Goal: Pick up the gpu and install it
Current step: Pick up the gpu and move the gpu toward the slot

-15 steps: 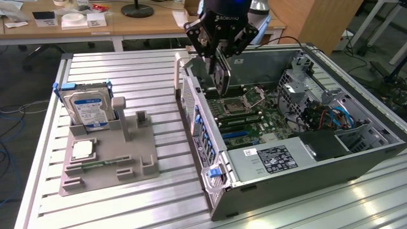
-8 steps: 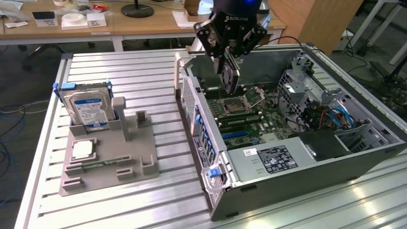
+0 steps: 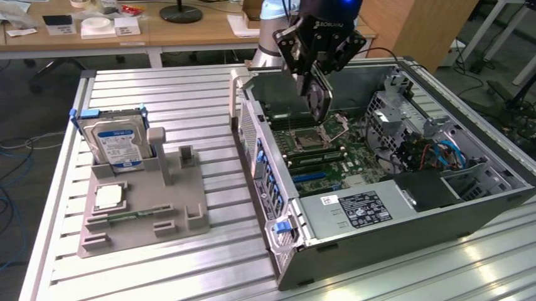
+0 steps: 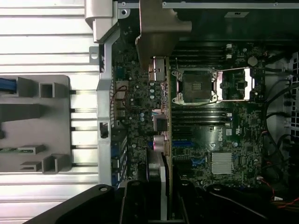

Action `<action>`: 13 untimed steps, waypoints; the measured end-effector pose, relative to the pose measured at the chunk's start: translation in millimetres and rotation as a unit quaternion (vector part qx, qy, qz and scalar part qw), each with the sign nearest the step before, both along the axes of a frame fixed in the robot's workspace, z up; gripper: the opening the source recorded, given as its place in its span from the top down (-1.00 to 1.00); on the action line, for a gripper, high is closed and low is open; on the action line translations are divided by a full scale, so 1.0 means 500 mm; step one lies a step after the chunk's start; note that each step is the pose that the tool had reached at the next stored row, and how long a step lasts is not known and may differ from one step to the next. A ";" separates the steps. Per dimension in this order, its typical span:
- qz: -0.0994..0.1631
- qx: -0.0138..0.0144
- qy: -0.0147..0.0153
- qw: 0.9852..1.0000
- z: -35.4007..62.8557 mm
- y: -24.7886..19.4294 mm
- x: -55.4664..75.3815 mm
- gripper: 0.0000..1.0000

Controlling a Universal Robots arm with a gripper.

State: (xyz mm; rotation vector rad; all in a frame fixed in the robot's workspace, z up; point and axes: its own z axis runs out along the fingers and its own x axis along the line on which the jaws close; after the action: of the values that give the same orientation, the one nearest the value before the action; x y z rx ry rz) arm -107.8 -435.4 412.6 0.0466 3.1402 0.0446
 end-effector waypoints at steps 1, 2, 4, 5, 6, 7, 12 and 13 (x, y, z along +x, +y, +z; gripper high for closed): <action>0.002 0.000 0.000 1.000 0.000 0.0000 0.006 0.44; 0.003 0.000 0.000 1.000 0.000 0.0000 0.011 0.44; 0.005 0.000 0.000 1.000 0.000 0.0000 0.022 0.44; 0.005 0.000 0.000 1.000 0.000 0.0000 0.028 0.44; 0.005 0.000 0.000 1.000 -0.001 0.0000 0.034 0.44; 0.006 0.000 0.000 1.000 -0.001 0.0000 0.040 0.44; 0.006 0.000 0.000 1.000 -0.001 0.0000 0.067 0.44; 0.006 0.000 0.000 1.000 -0.001 0.0000 0.072 0.44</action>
State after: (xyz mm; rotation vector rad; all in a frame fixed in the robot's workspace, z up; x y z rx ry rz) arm -71.9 -435.4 411.9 0.0269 3.1406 0.0450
